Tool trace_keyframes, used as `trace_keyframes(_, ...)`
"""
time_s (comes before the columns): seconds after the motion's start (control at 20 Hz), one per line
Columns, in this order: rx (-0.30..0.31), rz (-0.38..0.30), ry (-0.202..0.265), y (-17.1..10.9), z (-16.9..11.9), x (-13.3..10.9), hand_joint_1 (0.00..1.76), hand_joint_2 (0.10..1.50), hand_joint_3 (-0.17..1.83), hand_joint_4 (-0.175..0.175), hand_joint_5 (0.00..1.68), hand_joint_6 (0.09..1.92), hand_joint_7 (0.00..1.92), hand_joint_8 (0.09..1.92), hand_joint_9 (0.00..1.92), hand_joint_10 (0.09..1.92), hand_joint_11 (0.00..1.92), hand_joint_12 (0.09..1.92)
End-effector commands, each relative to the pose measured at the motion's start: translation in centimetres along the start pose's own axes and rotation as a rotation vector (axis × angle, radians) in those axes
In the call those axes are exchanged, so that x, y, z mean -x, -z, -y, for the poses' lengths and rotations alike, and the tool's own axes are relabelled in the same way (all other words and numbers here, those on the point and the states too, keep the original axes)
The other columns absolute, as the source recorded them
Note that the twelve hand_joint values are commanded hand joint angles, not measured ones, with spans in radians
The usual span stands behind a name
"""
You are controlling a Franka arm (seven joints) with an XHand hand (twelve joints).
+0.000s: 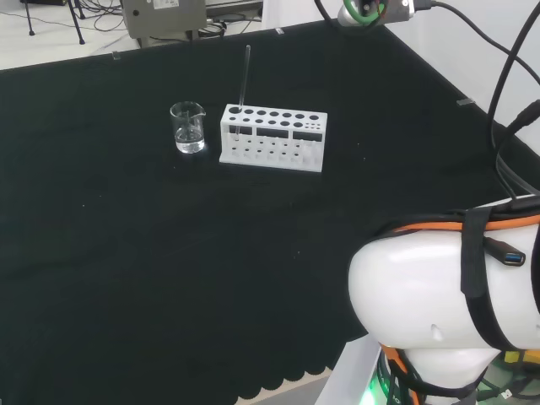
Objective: Take the glass rod from the white test tube rack.
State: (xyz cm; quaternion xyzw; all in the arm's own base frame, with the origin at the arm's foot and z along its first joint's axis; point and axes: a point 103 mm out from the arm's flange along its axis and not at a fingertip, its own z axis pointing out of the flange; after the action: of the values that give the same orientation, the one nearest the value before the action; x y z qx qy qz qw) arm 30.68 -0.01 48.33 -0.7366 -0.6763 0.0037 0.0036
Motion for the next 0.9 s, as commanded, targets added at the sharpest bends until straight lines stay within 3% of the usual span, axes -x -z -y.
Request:
trace_keyframes(0.05, 0.009, 0.009, -0.003, 0.0, 0.0, -0.1, 0.45, 0.87, 0.59, -0.106, 0.00, 0.09, 0.00, 0.27, 0.00, 0.62, 0.00, 1.10)
trace_keyframes(0.25, 0.015, -0.006, -0.015, -0.1, -0.1, -0.3, 0.45, 0.96, 0.42, -0.107, 0.00, 0.09, 0.00, 0.25, 0.00, 0.61, 0.00, 1.11)
trace_keyframes(0.4, 0.041, -0.005, 0.007, 0.0, -0.2, -0.5, 0.44, 0.98, 0.39, -0.108, 0.01, 0.09, 0.00, 0.29, 0.00, 0.71, 0.00, 1.17)
trace_keyframes(0.65, 0.048, 0.005, 0.039, 0.0, -1.5, -2.0, 0.44, 0.99, 0.36, -0.116, 0.06, 0.09, 0.00, 0.67, 0.15, 0.88, 0.02, 1.42)
trace_keyframes(0.9, 0.044, -0.024, 0.060, -0.6, -3.6, -2.6, 0.44, 0.99, 0.37, -0.133, 0.11, 0.09, 0.05, 0.86, 0.32, 0.90, 0.12, 1.45)
